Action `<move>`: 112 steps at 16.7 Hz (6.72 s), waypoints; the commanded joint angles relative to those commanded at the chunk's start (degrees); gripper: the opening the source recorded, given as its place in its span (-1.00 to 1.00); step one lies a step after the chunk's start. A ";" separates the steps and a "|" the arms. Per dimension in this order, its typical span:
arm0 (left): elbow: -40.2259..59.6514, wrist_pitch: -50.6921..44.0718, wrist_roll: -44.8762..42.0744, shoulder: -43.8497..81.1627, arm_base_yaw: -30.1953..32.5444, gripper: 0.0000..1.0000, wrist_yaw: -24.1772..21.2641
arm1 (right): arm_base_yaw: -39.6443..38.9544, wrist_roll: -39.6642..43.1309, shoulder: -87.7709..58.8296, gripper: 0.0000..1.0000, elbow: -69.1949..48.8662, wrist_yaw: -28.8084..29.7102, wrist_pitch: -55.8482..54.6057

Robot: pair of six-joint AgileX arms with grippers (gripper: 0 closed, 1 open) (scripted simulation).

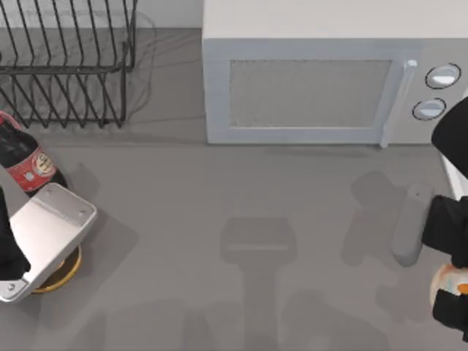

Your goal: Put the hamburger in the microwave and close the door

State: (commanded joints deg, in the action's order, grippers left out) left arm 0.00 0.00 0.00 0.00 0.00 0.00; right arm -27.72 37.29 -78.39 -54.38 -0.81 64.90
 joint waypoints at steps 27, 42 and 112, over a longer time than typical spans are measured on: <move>0.00 0.00 0.00 0.00 0.00 1.00 0.00 | -5.40 -49.37 -52.31 -1.00 -19.38 32.50 -95.86; 0.00 0.00 0.00 0.00 0.00 1.00 0.00 | -5.44 -51.18 -53.46 0.21 -20.04 33.46 -98.15; 2.51 1.21 -0.09 3.69 -9.31 -1.00 -9.34 | -5.44 -51.18 -53.46 1.00 -20.04 33.46 -98.15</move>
State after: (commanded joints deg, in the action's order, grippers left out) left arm 2.51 1.21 -0.09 3.69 -9.31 -9.34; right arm -33.16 -13.88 -131.85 -74.43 32.65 -33.26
